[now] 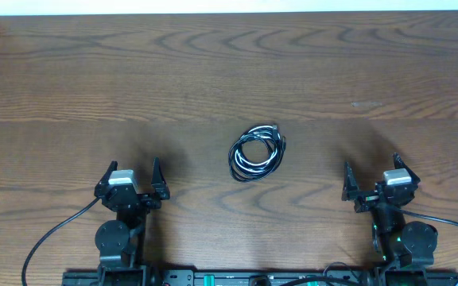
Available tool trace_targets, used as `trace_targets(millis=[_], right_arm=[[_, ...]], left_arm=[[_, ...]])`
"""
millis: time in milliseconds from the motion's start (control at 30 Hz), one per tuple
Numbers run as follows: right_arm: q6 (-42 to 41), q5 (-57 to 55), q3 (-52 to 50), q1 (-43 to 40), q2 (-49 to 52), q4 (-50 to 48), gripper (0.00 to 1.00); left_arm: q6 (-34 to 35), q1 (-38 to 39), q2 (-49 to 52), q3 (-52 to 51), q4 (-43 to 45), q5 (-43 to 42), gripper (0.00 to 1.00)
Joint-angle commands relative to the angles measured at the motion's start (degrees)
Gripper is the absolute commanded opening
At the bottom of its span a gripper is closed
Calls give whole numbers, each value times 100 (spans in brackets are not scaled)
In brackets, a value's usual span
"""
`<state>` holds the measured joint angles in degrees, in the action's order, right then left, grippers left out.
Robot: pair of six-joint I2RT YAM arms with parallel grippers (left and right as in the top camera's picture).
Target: Untangle cables
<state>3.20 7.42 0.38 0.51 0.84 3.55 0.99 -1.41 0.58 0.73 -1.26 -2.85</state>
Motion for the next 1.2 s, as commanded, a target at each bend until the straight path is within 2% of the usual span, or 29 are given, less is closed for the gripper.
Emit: trace_targets(millis=[0, 200, 400, 600, 767, 900, 1033, 1167], right_arm=[[48, -98, -7, 31, -35, 20, 99], [-22, -79, -7, 31, -35, -26, 99], [-817, 68, 114, 31, -9, -673, 99], [-879, 122, 1141, 31, 660, -269, 99], [-1202, 616, 2697, 33, 2103, 573, 99], [-1370, 1132, 4194, 33, 3388, 1989, 99], [-1360, 1543, 5700, 33, 4629, 3722, 99], [-1368, 1893, 6321, 33, 5344, 4162, 99]], left_arm=[[-120, -17, -28, -50, -260, 55, 93], [-118, -17, -28, -50, -31, 48, 93], [-13, -13, 59, 26, 986, -487, 93], [297, -13, 1108, 1113, 940, -811, 93], [984, -13, 2968, 2704, 588, -1473, 93], [1327, -13, 4358, 3873, 201, -2516, 93], [1392, -15, 5211, 4367, 254, -2883, 93], [1668, -13, 5578, 4374, 101, -3279, 93]])
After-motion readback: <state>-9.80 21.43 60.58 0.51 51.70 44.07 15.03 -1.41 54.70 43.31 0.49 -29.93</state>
